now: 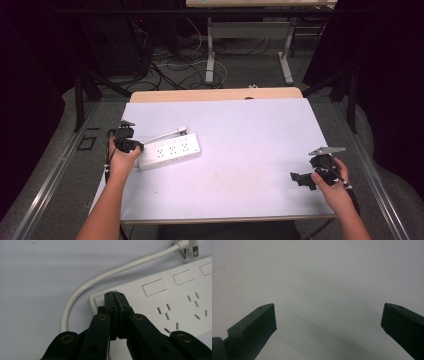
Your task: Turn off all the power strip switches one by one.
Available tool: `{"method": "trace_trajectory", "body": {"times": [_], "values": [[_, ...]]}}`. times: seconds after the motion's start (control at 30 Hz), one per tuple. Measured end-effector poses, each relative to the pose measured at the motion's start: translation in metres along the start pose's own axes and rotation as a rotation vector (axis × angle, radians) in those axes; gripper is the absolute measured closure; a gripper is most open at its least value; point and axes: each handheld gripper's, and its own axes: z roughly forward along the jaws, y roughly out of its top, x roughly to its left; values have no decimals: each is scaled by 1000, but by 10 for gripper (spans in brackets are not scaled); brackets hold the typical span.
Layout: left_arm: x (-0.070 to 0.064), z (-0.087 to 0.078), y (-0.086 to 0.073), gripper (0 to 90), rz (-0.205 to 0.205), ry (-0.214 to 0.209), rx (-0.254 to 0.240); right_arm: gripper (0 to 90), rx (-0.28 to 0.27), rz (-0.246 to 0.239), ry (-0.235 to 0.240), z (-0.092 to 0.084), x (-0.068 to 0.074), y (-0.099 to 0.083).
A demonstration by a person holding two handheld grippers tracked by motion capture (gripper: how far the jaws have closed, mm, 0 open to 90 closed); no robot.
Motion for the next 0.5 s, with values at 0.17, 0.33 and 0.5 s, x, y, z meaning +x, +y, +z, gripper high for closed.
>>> {"method": "trace_trajectory", "body": {"times": [0.17, 0.33, 0.5], "values": [[-1, 1, -1, 900, 1, 9, 4, 0, 4, -1, -1, 0, 0, 0], [-2, 1, -2, 900, 12, 17, 0, 0, 3, -3, -5, 1, 0, 0], [-5, 3, -3, 900, 10, 36, -10, 0, 0, -3, -2, 1, 1, 0]]}}
